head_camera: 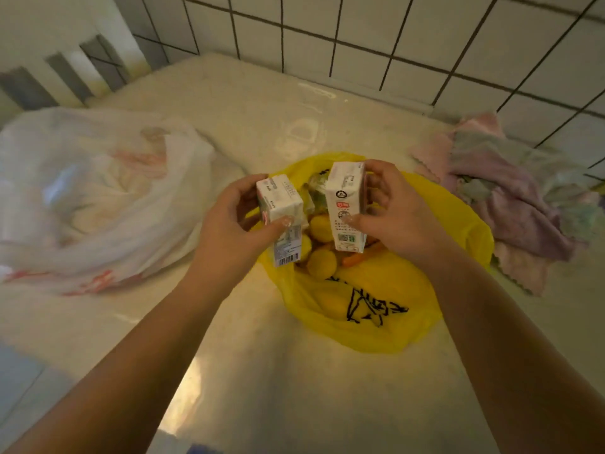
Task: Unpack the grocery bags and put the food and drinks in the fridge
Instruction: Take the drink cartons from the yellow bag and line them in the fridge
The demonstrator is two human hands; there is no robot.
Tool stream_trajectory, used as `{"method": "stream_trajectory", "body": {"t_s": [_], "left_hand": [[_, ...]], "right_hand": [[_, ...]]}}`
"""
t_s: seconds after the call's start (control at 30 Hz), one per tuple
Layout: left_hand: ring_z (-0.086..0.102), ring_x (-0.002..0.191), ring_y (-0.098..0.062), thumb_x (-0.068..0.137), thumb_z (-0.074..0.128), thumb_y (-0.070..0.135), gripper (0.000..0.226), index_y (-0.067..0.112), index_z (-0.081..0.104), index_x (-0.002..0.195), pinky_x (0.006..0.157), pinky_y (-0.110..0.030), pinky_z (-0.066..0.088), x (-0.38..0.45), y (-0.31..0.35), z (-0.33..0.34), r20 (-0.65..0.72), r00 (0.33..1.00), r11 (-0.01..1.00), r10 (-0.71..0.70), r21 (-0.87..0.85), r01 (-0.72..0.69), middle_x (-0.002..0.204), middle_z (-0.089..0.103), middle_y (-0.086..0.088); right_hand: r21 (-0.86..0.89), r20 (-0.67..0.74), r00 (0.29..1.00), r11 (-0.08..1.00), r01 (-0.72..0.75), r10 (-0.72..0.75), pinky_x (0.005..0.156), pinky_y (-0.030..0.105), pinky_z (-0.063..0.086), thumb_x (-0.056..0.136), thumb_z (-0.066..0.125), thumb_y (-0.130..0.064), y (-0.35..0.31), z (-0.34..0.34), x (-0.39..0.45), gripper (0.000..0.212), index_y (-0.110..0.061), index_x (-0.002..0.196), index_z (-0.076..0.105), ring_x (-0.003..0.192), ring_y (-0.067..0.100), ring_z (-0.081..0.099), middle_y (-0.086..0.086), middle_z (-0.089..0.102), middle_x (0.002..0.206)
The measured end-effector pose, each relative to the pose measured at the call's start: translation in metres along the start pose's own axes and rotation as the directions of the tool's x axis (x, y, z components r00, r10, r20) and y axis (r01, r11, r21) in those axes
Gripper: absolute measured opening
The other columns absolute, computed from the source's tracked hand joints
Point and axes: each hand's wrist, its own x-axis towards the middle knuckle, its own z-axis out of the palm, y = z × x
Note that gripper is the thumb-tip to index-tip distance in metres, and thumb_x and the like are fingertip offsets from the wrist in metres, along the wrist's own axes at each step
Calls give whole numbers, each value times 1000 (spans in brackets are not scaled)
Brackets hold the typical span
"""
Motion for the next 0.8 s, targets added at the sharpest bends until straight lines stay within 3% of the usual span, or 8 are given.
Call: {"method": "stream_trajectory", "body": {"t_s": [0.1, 0.2, 0.3, 0.43, 0.63, 0.8], "left_hand": [[59, 108, -5, 75, 70, -4, 53, 25, 53, 115, 88, -25, 51, -22, -3, -40, -72, 997, 998, -19, -60, 14, 116, 63, 3], [58, 112, -10, 74, 68, -9, 54, 23, 54, 114, 88, -23, 51, -46, -8, -94, -176, 983, 989, -48, -145, 22, 116, 63, 0], [58, 112, -8, 74, 69, -8, 55, 21, 55, 118, 89, -25, 51, -75, -12, -155, -241, 969, 988, -58, -151, 21, 115, 64, 2], [59, 108, -3, 74, 71, -4, 55, 30, 55, 114, 83, -20, 52, -125, -21, -245, -354, 935, 993, -26, -119, -17, 111, 65, 9], [58, 109, -3, 76, 71, 4, 51, 36, 55, 112, 90, -29, 51, -215, -31, -414, -460, 887, 999, -41, -17, 37, 113, 63, 15], [56, 112, -7, 76, 70, 4, 52, 34, 53, 115, 93, -32, 50, -273, -34, -533, -549, 835, 995, -37, 58, 82, 116, 62, 9]], "right_hand": [[4, 67, 997, 999, 49, -49, 90, 25, 51, 74, 72, 2, -24, 32, -9, 67, -46, 108, 41, 105, -16, 52, -27, 54, 110], [-35, 167, 982, 995, 96, -89, 85, 14, 48, 76, 71, 3, -56, 74, -17, 65, -43, 111, 40, 101, -23, 48, -28, 52, 109], [-44, 272, 954, 989, 141, -124, 85, 18, 51, 76, 69, 6, -88, 126, -21, 64, -36, 115, 42, 107, -17, 49, -24, 53, 110], [-28, 416, 887, 973, 231, -198, 83, 18, 51, 75, 69, 9, -131, 221, -34, 62, -39, 106, 45, 109, -11, 51, -18, 55, 111], [27, 605, 750, 948, 317, -268, 75, 9, 48, 76, 67, 10, -196, 394, -67, 59, -36, 107, 45, 103, -16, 51, -13, 56, 112], [62, 680, 666, 930, 362, -305, 86, 18, 50, 77, 70, 3, -238, 517, -89, 59, -29, 119, 45, 113, 0, 52, -10, 56, 119]]}}
